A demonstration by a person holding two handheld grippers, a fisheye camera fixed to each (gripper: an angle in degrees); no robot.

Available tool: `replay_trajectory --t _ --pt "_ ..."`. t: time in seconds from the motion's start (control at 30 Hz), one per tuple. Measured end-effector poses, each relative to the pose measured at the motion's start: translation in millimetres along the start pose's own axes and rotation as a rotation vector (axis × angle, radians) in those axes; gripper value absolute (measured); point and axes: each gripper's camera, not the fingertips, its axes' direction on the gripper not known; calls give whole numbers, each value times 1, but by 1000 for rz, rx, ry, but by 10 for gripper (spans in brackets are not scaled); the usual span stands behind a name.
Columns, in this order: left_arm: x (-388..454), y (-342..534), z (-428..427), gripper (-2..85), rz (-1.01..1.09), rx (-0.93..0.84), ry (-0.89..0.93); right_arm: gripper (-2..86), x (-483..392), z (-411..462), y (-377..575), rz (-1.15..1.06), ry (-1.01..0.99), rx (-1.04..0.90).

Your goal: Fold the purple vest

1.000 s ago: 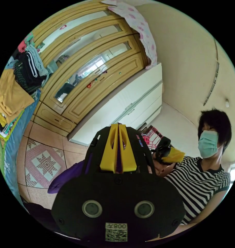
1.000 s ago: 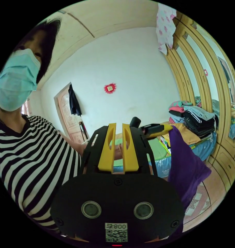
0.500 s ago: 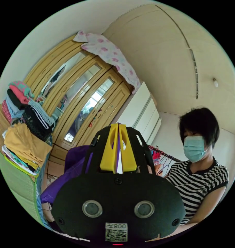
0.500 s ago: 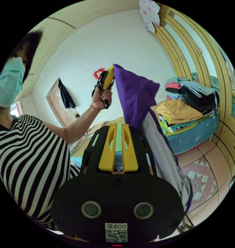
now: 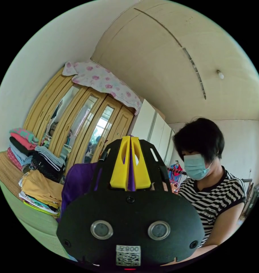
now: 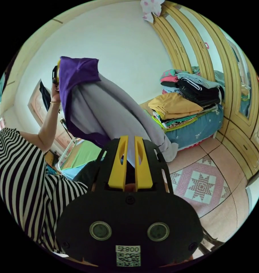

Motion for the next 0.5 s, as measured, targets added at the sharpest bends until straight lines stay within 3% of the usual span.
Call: replay_trajectory --t 0.2,0.37,0.5 --pt "95 -20 -74 -1 127 -20 -110 18 -72 131 16 -147 -244 -133" --pt "189 -28 -137 0 251 -36 -228 7 -198 268 63 -355 -516 -344" --pt "243 -20 -176 0 280 -64 -305 3 -257 295 107 -438 -569 -401"
